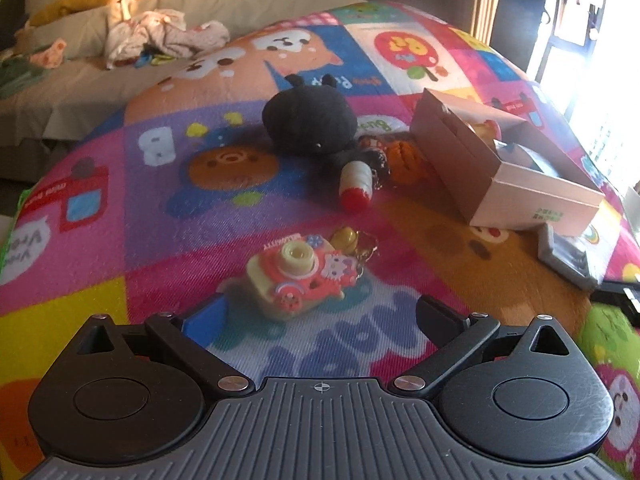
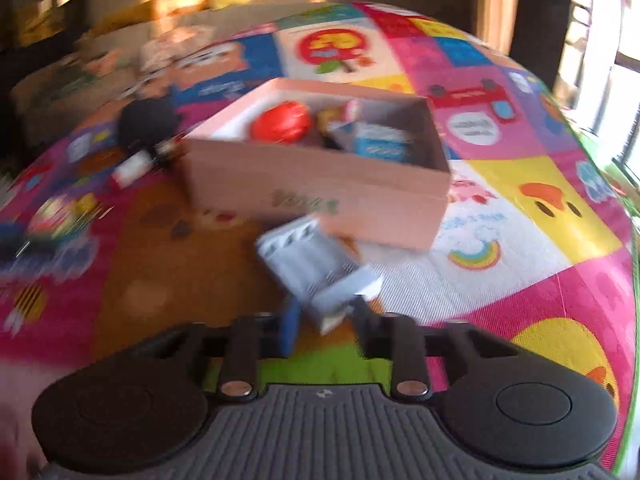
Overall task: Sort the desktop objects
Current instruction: 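Lift the white battery charger off the mat with the right tool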
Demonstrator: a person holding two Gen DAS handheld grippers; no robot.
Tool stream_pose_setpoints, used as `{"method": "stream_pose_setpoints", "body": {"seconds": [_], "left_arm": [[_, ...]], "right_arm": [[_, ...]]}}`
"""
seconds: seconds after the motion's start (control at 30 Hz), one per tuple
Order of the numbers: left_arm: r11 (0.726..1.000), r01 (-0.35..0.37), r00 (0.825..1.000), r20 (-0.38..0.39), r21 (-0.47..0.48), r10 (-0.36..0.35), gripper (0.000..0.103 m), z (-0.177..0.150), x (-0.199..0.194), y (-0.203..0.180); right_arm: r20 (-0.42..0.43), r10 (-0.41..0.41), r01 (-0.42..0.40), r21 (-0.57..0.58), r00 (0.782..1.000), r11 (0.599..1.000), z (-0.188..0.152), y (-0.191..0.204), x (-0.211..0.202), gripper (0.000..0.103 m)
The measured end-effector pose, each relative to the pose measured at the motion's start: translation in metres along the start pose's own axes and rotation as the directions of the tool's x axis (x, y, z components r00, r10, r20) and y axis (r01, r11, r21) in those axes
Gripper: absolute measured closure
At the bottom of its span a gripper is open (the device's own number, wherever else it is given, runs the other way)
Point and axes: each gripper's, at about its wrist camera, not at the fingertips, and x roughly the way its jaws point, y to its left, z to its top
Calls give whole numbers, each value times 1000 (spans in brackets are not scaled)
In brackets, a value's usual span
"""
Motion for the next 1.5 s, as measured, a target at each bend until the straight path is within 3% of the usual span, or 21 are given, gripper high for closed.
{"method": "stream_pose_setpoints", "body": {"seconds": [0.13,0.2,0.23,0.27,0.37,0.5,0.63,0.7,0.83,0.9,1.0,1.2,1.33,1.5], "left_arm": [[1000,-3,1000,2,-4,3,0,7,11,-3],[1000,1,1000,4,-7,-1,0,13,18,-6],[1000,5,1000,7,-7,-5,0,16,21,-9],[1000,18,1000,10,-2,-18,0,19,25,-13],[993,113,993,16,31,-114,0,23,31,-29],[962,229,973,-3,145,-231,0,10,28,-57],[958,218,975,2,187,-222,0,-6,24,-66],[961,220,974,8,170,-224,0,-7,21,-63],[964,225,973,19,141,-230,0,-9,19,-59],[964,224,973,21,145,-229,0,-9,20,-58],[964,229,972,21,139,-234,0,-7,21,-57],[963,238,970,23,129,-243,0,-8,20,-55],[962,243,968,24,123,-248,0,-8,20,-54],[964,223,974,16,144,-227,0,-7,20,-57]], "right_arm": [[3,21,-21,-109,1000,994,-15,10,-25,79],[15,12,-11,-97,1000,995,-14,9,-27,62],[22,3,-1,-75,1000,997,-11,7,-26,46],[34,-8,10,-47,999,999,-8,5,-24,37],[54,-35,32,41,998,999,2,-1,-15,25],[53,-49,40,159,997,986,16,-4,7,17],[-35,-20,30,308,999,951,28,-11,35,14],[-45,14,3,346,999,938,31,-10,44,4],[-25,-44,49,237,999,970,30,10,51,14],[-3,-70,70,166,998,984,28,17,48,14],[14,-49,46,148,999,988,26,12,38,14],[137,-27,26,4,990,1000,22,2,-26,14],[115,8,5,-110,993,994,4,3,-59,14],[8,59,-59,-71,998,996,-22,7,-50,14]]}}
